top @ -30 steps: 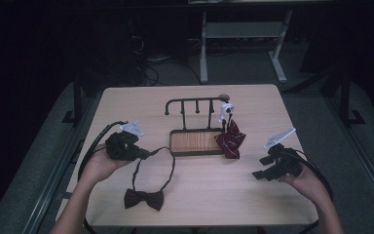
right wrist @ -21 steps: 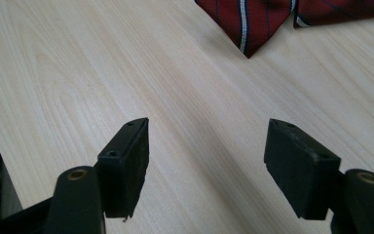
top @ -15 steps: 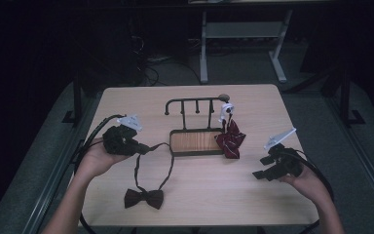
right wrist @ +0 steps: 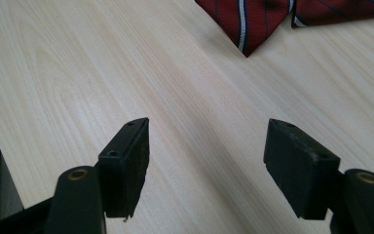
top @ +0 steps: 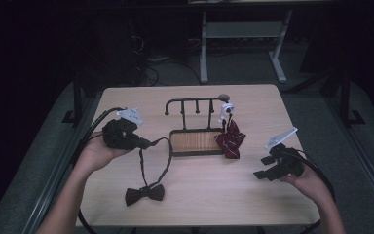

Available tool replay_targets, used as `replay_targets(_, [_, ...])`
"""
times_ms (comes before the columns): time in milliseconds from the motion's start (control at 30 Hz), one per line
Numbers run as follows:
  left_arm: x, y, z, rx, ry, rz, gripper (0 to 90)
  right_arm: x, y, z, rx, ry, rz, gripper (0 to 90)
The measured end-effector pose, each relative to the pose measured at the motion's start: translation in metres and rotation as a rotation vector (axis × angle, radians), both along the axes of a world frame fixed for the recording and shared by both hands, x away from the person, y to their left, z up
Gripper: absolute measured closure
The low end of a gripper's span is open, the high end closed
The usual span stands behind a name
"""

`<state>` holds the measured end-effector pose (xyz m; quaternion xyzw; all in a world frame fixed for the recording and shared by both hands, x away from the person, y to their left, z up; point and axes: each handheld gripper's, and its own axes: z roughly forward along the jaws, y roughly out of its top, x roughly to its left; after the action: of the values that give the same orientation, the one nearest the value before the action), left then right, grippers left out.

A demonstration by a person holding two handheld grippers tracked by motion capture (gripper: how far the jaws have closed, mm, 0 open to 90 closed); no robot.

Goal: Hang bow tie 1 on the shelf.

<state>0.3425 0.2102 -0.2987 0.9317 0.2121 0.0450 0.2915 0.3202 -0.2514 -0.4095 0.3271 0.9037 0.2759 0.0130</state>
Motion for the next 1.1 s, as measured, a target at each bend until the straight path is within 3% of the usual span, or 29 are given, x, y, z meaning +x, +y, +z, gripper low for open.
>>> replay_targets(600, [0.01,-0.01,0.019,0.02,-0.018,-0.008,90.0,-0.001,0.001,0.003,-0.002,-0.011,0.009,33.4])
replay_targets(1100, [0.024,-0.015,0.03,0.023,-0.014,-0.011,90.0,0.001,-0.002,-0.002,0.004,0.006,0.002,33.4])
